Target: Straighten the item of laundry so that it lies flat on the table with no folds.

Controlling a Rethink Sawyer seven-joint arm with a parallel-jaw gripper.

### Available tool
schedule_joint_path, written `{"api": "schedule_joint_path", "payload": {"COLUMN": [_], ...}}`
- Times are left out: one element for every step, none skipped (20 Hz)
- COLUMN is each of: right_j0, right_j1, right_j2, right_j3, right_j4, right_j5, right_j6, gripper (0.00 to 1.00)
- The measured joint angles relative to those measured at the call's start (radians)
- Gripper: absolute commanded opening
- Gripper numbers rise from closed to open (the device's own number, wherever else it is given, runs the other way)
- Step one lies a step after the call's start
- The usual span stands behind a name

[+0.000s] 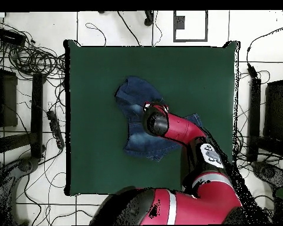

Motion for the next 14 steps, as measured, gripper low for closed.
{"api": "schedule_joint_path", "payload": {"right_j0": [0.000, 0.000, 0.000, 0.000, 0.000, 0.000, 0.001, 0.004, 0.007, 0.014, 0.021, 0.032, 0.041, 0.051], "right_j1": [0.000, 0.000, -0.001, -0.002, -0.003, -0.005, -0.006, -0.011, -0.015, -0.023, -0.029, -0.040, -0.049, -0.057], "right_j2": [0.000, 0.000, 0.000, 0.001, 0.001, 0.002, 0.002, 0.002, 0.002, 0.002, 0.002, 0.002, 0.002, 0.002], "right_j3": [0.000, 0.000, 0.001, 0.001, 0.002, 0.003, 0.003, 0.006, 0.007, 0.010, 0.011, 0.013, 0.013, 0.013], "right_j4": [0.000, 0.000, 0.000, 0.000, 0.000, 0.000, 0.000, 0.000, 0.000, 0.000, 0.001, 0.004, 0.006, 0.010], "right_j5": [0.000, 0.000, 0.000, 0.000, 0.000, 0.000, 0.000, 0.000, 0.000, 0.003, 0.008, 0.018, 0.027, 0.037], "right_j6": [0.000, 0.000, 0.000, 0.000, 0.000, 0.000, 0.000, 0.000, 0.000, 0.000, 0.000, 0.000, 0.000, 0.000], "gripper": [0.00, 0.00, 0.00, 0.00, 0.00, 0.00, 0.00, 0.00, 0.00, 0.00, 0.00, 0.00, 0.00, 0.00]}}
